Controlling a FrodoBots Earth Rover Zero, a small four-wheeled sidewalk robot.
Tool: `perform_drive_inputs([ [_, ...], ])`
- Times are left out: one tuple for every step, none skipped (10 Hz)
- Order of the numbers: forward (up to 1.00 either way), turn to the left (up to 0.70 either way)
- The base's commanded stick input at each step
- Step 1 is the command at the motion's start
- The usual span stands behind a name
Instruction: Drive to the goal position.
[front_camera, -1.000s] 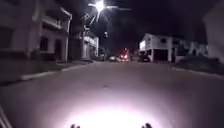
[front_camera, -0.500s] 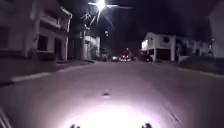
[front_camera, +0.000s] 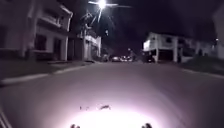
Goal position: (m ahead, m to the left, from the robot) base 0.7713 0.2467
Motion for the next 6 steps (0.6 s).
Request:
perform_drive_inputs([
  [0.85,0.00],
  [0.85,0.00],
  [0.85,0.00],
  [0.85,0.00],
  [0.85,0.00],
  [0.85,0.00],
])
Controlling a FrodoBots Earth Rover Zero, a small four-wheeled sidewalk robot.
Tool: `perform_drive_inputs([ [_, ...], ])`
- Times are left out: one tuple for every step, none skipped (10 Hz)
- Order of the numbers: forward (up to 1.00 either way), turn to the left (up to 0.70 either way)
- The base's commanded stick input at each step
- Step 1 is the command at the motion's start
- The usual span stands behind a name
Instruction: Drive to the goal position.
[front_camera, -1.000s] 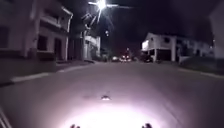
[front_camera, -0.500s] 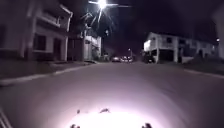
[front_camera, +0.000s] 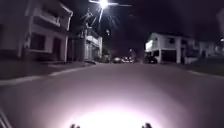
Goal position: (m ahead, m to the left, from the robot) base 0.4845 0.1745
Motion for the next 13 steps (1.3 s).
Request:
perform_drive_inputs([
  [0.85,0.00],
  [0.85,0.00],
  [0.85,0.00],
  [0.85,0.00],
  [0.85,0.00],
  [0.85,0.00],
  [0.85,0.00],
  [0.85,0.00],
  [0.85,0.00],
  [0.85,0.00],
  [0.85,0.00],
  [0.85,0.00],
  [0.85,0.00],
])
